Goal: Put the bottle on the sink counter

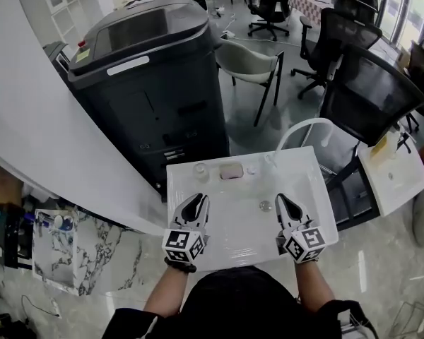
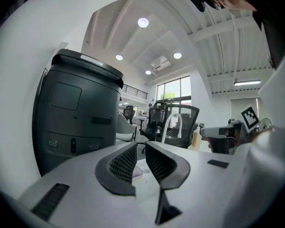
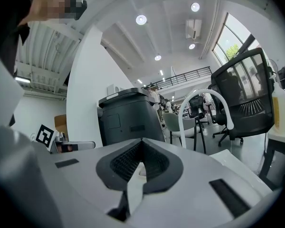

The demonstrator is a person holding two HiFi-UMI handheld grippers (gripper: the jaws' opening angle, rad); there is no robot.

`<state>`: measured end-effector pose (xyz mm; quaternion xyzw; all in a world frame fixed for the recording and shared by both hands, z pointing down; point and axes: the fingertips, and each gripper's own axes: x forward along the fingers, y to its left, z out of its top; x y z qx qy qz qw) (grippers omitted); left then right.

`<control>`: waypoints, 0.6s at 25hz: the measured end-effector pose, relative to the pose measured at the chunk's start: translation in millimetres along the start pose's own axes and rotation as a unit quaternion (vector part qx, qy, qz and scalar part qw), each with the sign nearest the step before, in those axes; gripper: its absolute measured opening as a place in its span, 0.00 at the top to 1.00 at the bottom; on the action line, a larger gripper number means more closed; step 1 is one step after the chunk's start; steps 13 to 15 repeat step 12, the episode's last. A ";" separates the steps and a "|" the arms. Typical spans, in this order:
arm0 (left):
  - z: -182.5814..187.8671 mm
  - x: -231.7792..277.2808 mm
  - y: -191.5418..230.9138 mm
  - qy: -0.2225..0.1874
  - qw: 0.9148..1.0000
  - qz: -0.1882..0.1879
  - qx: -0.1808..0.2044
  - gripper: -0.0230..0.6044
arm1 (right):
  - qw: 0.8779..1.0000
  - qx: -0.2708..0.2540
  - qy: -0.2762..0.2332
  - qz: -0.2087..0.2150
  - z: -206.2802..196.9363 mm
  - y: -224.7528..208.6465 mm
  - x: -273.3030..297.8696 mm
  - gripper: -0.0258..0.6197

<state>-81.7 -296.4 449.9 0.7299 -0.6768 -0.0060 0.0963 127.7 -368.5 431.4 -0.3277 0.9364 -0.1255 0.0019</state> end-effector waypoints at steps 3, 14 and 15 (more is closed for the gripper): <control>1.6 -5.3 0.0 -0.008 1.000 0.019 -0.014 0.85 | 1.000 0.003 -0.003 0.006 1.2 -1.8 -5.0 0.91; -0.4 -16.5 -16.7 -0.012 0.999 0.031 -0.029 0.85 | 1.000 0.016 0.000 0.012 -2.3 -10.2 -21.8 0.91; -0.4 -16.5 -16.7 -0.012 0.999 0.031 -0.029 0.85 | 1.000 0.016 0.000 0.012 -2.3 -10.2 -21.8 0.91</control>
